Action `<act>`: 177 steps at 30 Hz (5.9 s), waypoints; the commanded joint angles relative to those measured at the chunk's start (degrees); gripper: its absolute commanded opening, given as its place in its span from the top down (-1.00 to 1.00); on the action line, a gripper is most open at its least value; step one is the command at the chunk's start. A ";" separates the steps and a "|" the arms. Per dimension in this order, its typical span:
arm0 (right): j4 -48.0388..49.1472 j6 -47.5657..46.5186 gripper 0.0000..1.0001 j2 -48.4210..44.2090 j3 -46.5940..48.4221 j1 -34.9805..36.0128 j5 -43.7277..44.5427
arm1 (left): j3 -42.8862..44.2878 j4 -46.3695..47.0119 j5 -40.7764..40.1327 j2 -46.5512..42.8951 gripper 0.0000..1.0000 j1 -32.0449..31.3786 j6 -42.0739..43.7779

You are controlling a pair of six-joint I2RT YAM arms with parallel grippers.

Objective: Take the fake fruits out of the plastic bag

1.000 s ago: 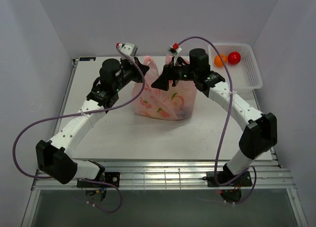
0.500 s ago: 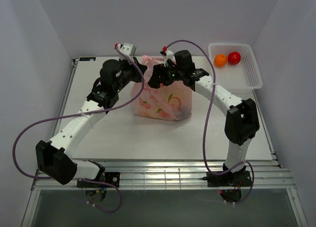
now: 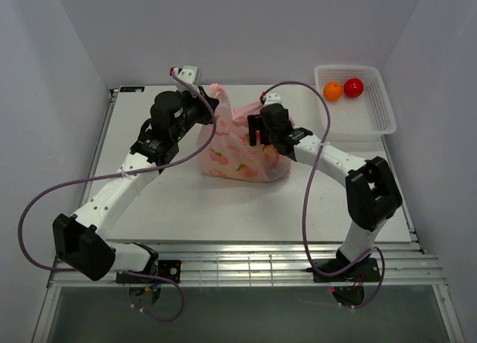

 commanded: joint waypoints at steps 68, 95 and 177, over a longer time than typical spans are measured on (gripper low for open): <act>9.42 -24.39 -0.80 -3.63 -9.14 6.62 -46.45 | -12.55 3.91 1.30 -11.61 1.00 -0.14 -0.83; 12.59 -31.96 -0.79 13.60 -4.49 16.28 -29.07 | -15.98 -12.18 -20.15 -12.40 1.00 -0.23 -14.72; 27.02 19.10 -0.80 -4.16 -5.81 1.43 -73.02 | -14.92 3.03 -9.52 -16.09 1.00 -0.40 -9.79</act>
